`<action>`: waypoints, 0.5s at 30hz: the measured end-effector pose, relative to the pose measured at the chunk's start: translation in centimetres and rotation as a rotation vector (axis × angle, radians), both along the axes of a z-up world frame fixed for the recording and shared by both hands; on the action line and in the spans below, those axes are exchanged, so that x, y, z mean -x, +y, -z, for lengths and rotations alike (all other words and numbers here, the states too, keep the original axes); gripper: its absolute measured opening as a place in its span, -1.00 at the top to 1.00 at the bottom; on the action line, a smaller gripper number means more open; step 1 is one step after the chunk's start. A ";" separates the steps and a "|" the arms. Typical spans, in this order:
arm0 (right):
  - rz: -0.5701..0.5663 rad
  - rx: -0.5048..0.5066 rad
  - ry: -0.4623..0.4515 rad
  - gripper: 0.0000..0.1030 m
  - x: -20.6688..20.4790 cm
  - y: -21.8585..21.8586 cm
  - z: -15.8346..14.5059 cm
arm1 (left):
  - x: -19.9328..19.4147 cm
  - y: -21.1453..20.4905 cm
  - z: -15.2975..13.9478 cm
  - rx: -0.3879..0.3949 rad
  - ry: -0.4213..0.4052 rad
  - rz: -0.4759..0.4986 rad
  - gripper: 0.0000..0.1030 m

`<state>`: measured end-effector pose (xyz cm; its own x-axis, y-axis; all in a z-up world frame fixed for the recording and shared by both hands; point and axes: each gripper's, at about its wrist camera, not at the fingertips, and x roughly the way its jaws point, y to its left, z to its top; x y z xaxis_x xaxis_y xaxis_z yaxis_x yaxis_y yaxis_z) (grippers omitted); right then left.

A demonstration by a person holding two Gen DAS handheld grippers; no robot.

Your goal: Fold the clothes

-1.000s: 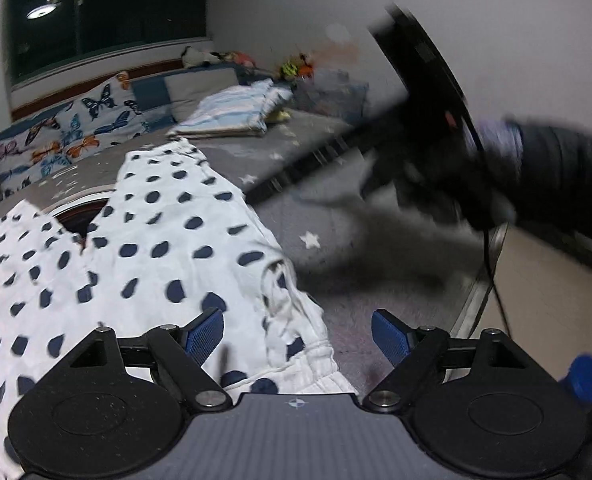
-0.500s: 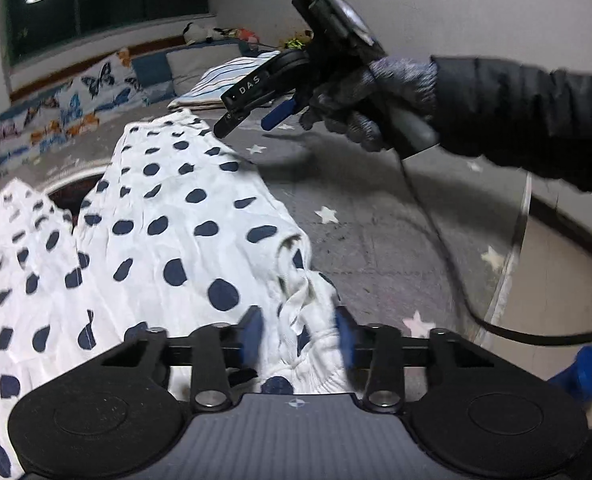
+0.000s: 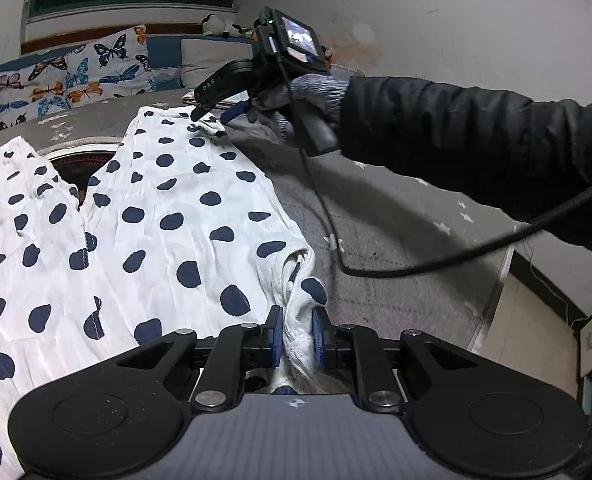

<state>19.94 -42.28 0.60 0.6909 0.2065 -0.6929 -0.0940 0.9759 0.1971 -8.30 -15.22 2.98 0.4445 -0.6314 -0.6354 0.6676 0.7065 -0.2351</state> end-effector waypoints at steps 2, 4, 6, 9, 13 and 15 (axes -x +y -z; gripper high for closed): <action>0.001 0.030 -0.003 0.04 -0.9 0.4 0.1 | -0.1 0.2 -0.1 0.008 0.005 -0.006 0.67; 0.001 0.054 -0.006 0.13 -1.4 0.8 0.2 | -0.1 0.4 -0.2 0.017 0.008 -0.010 0.67; -0.003 0.081 -0.005 0.33 -1.8 1.2 0.2 | -0.2 0.5 -0.2 0.025 0.012 -0.013 0.67; -0.014 0.097 0.000 0.75 -2.0 1.5 0.0 | -0.1 0.8 -0.2 0.037 0.017 -0.018 0.67; 0.005 0.084 0.005 0.91 -2.1 1.5 -1.0 | 0.0 1.4 -0.3 0.059 0.017 -0.036 0.70; 0.015 0.074 0.004 0.92 -2.1 1.5 -1.6 | 0.3 2.1 -0.6 0.080 0.021 -0.052 0.73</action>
<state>22.03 -40.74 2.21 0.6907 0.1445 -0.7086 -0.0789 0.9890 0.1248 -8.56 -13.16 3.53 0.4654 -0.6565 -0.5936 0.6246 0.7188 -0.3053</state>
